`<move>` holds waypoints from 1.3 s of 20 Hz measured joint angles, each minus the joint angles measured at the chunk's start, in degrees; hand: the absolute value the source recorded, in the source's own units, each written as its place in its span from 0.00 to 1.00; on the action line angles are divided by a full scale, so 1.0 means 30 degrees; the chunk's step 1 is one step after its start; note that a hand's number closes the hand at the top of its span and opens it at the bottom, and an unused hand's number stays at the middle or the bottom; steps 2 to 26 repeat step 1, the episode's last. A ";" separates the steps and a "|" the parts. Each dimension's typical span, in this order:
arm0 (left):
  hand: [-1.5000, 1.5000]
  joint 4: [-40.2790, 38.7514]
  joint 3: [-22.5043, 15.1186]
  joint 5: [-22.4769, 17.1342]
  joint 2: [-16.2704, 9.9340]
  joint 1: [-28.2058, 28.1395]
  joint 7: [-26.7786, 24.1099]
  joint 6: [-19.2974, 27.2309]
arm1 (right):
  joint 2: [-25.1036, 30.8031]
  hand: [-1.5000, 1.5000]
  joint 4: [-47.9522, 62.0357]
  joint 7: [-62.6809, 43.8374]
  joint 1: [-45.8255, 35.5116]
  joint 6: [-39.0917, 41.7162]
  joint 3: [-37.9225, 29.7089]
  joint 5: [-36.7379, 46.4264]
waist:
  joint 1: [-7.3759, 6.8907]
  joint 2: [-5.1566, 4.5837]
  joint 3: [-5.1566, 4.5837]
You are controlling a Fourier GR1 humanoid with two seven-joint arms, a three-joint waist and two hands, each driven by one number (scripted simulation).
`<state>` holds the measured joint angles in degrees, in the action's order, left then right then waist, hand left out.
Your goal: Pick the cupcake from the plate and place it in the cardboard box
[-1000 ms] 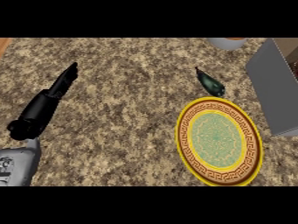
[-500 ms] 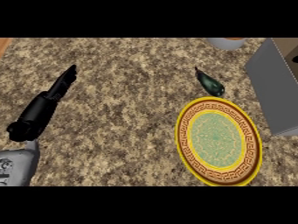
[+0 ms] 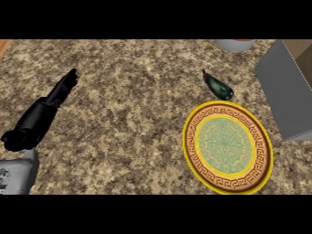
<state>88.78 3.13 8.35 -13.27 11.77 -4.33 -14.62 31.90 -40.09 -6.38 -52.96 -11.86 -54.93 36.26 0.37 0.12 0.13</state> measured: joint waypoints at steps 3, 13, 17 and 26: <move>0.50 -0.0059 0.0057 -0.0046 -0.0007 0.0154 0.0076 -0.0019 | -0.0075 0.00 -0.0197 0.0374 0.0366 -0.0272 -0.0370 -0.0474 | 0.0007 -0.0007 -0.0008; 0.50 -0.0059 0.0057 -0.0046 -0.0007 0.0154 0.0076 -0.0019 | -0.0075 0.00 -0.0197 0.0374 0.0366 -0.0272 -0.0370 -0.0474 | 0.0007 -0.0007 -0.0008; 0.50 -0.0059 0.0057 -0.0046 -0.0007 0.0154 0.0076 -0.0019 | -0.0075 0.00 -0.0197 0.0374 0.0366 -0.0272 -0.0370 -0.0474 | 0.0007 -0.0007 -0.0008; 0.50 -0.0059 0.0057 -0.0046 -0.0007 0.0154 0.0076 -0.0019 | -0.0075 0.00 -0.0197 0.0374 0.0366 -0.0272 -0.0370 -0.0474 | 0.0007 -0.0007 -0.0008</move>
